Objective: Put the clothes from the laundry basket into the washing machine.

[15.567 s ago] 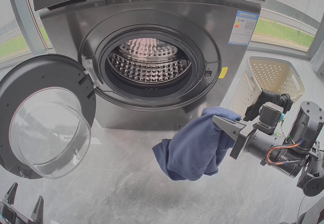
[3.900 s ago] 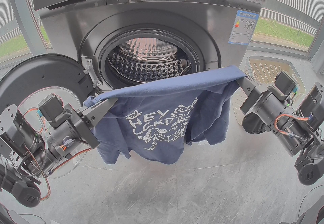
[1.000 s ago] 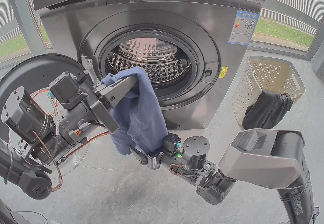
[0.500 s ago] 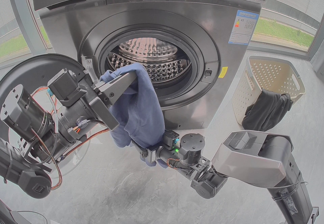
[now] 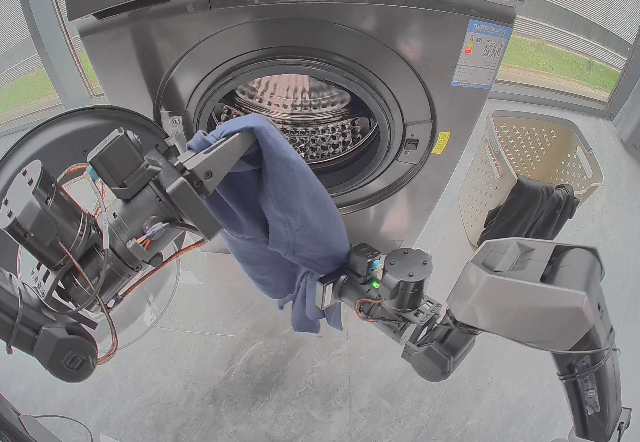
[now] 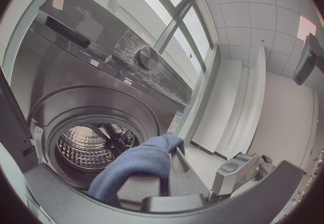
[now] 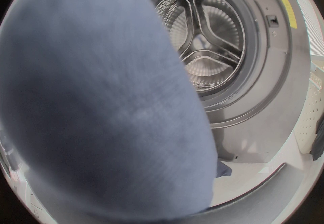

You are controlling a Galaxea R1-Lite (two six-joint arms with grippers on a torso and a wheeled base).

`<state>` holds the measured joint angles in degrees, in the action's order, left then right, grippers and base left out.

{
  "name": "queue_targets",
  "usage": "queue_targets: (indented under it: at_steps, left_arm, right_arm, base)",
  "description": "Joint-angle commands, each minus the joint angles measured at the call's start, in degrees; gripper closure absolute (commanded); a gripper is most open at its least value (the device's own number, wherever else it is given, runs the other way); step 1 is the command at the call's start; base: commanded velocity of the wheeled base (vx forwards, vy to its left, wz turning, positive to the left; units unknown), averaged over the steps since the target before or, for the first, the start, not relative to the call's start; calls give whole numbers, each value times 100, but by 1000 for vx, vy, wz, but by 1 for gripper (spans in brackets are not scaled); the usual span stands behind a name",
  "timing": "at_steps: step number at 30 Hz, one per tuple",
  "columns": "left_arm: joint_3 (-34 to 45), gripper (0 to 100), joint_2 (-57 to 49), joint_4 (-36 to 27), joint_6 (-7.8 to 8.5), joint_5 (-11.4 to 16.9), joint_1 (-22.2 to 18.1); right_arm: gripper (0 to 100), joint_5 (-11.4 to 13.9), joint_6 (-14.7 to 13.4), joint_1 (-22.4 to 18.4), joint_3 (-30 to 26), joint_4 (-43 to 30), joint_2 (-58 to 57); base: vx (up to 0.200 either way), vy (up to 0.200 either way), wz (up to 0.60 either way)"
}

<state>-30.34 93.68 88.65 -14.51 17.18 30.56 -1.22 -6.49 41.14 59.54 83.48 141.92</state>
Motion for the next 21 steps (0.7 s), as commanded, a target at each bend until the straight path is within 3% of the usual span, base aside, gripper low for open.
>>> queue_targets:
  at_steps: [1, 4, 11, 14, 21]
  left_arm:
    - [64, 100, 220, -102, 124, -13, -446]
    - [187, 100, 379, -261, 378, 5, -622]
    - [591, 100, 765, -173, 449, 75, -613]
    - [723, 100, 967, -173, 554, 84, -639]
    - [1109, 100, 1600, 3, 1055, 128, -630]
  right_arm:
    - [100, -1, -11, -317, -645, 19, -956]
    - [100, -1, -11, -423, -760, 10, -1272]
    - [100, -10, -37, -361, -707, 1, -1527]
    - [100, -10, -46, -265, -619, 1, -1545]
    - [100, -71, -46, -45, -294, -16, -1685]
  base:
    - [0, 0, 0]
    - [0, 0, 0]
    - [0, 0, 0]
    - [0, 0, 0]
    - [0, 0, 0]
